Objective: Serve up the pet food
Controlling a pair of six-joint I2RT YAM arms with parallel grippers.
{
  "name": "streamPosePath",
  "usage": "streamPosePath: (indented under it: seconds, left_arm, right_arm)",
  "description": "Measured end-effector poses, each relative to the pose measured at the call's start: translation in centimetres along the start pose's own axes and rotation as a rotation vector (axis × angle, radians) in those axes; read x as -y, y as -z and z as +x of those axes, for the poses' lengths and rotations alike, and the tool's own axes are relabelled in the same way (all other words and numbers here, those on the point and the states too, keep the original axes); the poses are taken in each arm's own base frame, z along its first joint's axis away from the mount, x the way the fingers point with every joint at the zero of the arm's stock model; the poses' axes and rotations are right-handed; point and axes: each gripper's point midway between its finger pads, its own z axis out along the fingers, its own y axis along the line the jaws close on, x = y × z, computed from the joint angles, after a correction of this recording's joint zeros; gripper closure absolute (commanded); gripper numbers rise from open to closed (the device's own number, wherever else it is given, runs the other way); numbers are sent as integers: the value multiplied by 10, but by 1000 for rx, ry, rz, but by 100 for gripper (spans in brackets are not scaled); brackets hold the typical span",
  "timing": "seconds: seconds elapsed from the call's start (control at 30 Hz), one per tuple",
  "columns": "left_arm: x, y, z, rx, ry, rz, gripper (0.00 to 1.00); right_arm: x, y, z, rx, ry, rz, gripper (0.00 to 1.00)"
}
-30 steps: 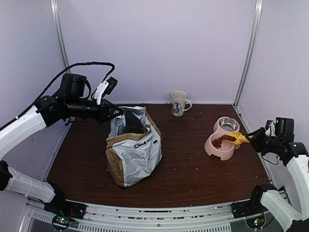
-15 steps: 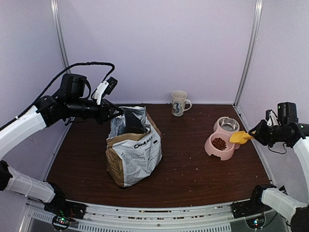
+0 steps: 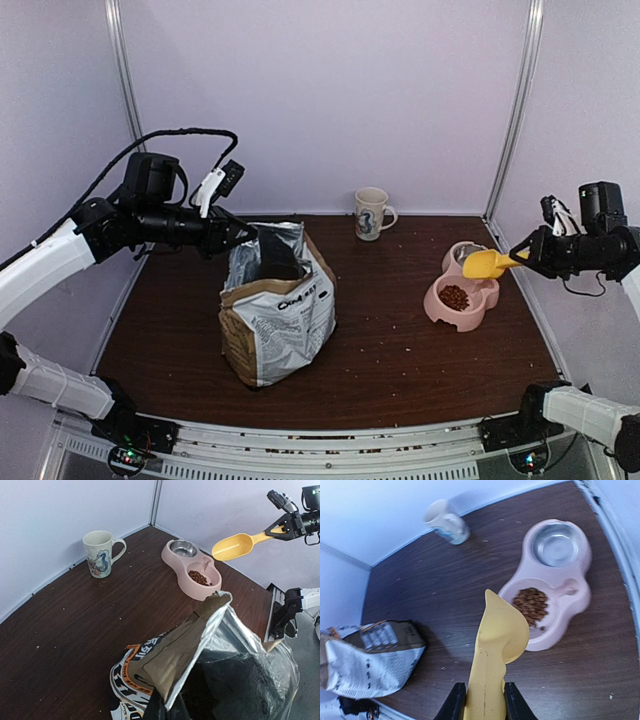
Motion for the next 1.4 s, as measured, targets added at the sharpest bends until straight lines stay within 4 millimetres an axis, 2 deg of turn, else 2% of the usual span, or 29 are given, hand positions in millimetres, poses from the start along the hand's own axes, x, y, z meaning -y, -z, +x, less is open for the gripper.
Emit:
streamPosePath:
  seconds: [0.03, 0.13, 0.27, 0.4, 0.53, 0.67, 0.83, 0.9, 1.07, 1.17, 1.23, 1.33, 1.4]
  left_arm:
    - [2, 1, 0, -1, -1, 5, 100]
    - [11, 0, 1, -4, 8, 25, 100]
    - [28, -3, -1, -15, 18, 48, 100]
    - [49, -9, -4, -48, 29, 68, 100]
    - [62, -15, -5, -83, 36, 78, 100]
    - [67, -16, -6, -101, 44, 74, 100]
    - [67, -16, -5, -106, 61, 54, 100]
    - [69, -16, -6, -111, 62, 53, 100]
    - [80, -24, -6, -124, 51, 61, 100]
    - [85, -29, -8, -128, 43, 55, 100]
    - [87, -32, -8, -132, 43, 48, 100]
    - [87, -32, -8, -130, 43, 35, 100]
    - [86, -32, -8, -129, 44, 25, 100]
  right_arm:
    - [-16, 2, 0, -1, 20, -55, 84]
    - [-82, 14, 12, -24, 94, -298, 84]
    - [-167, 46, 29, -70, 175, -611, 84]
    - [-229, 82, 31, -89, 239, -812, 83]
    - [-271, 101, 38, -120, 300, -909, 83]
    - [-292, 91, 50, -166, 359, -866, 83]
    - [-290, 60, 68, -218, 426, -697, 82]
    - [-294, 55, 82, -252, 467, -654, 82]
    - [-318, 44, 102, -281, 541, -550, 82]
    - [-326, 27, 116, -295, 567, -432, 82]
    - [-327, 13, 125, -300, 575, -361, 82]
    - [-319, -14, 146, -316, 600, -233, 81]
    - [-311, -25, 153, -312, 612, -161, 80]
